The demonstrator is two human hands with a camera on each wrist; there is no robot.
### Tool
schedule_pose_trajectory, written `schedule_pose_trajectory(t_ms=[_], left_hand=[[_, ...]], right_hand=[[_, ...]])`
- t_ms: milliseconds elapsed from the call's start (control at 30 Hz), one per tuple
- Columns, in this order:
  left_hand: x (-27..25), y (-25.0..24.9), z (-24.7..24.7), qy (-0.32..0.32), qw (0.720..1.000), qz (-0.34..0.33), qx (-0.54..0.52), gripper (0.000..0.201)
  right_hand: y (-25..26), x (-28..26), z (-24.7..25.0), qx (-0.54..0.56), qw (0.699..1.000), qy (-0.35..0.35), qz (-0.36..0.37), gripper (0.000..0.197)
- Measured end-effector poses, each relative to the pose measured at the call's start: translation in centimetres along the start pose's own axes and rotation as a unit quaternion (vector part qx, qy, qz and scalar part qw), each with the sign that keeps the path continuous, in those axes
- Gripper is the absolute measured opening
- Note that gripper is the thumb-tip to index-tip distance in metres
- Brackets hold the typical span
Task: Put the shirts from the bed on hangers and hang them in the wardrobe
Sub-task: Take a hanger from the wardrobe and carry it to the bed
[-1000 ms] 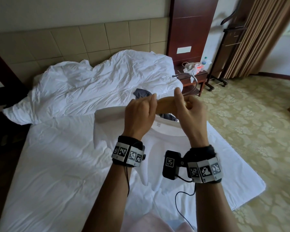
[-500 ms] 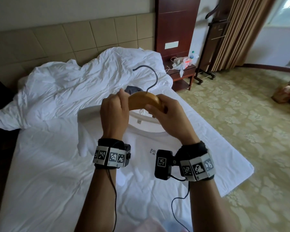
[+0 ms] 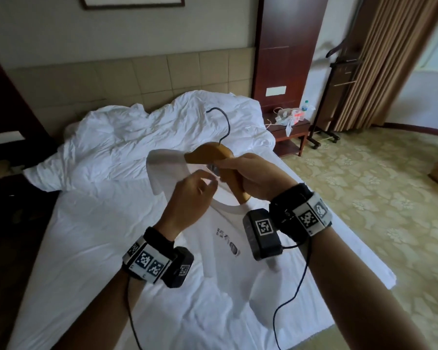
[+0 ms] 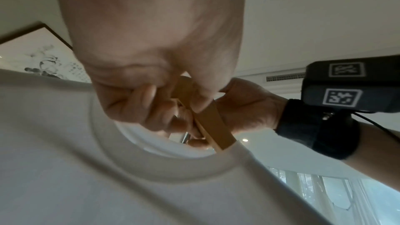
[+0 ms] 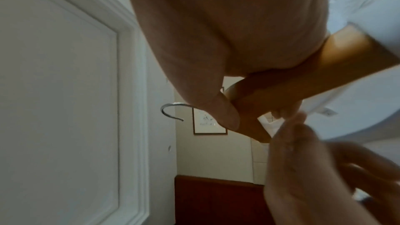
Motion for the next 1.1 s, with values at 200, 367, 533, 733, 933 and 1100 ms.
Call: schedule_pose_trajectory(t_ms=[200,367,533,733,933,1100], left_hand=[[-6.7,-1.6,2.1,0.107,0.993,0.049,0.003,0.026],[-11.4,-3.1,8.5,-0.001,0.997,0.078,-0.009,0.032],[-16.0,-3.9,16.9,-0.105,0.989,0.105,-0.028,0.042],[-22.6,-3.7,24.8,-0.137,0.979,0.146,-0.031,0.038],[-32.1,-2.4,35.7,-0.195,0.959,0.206,0.009,0.034],[-42.6,-1.0,47.9,-0.303,0.912,0.252,0.115,0.04]], right_hand=[[3.0,-4.3,-4.1,0.02,0.995,0.088,0.032,0.022],[4.6,-7.6,-9.1,0.112,0.987,0.106,0.05,0.018],[5.9,-11.9,-15.9,0.154,0.964,0.212,0.052,0.014],[7.8,-17.6,-25.5,-0.091,0.949,0.229,0.194,0.054],[9.1,-25.9,-38.0,-0.111,0.919,0.297,0.235,0.052],[8.6,-35.9,-52.5,-0.082,0.893,0.357,0.262,0.047]])
Point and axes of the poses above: each hand's wrist, its own x-axis towards the middle knuckle, its own z-axis out of the back of the hand, y = z × x, the point moved 5 cm from there along x, towards the middle knuckle, and after that the axes turned 9 degrees about -y, right-handed, at the moved point
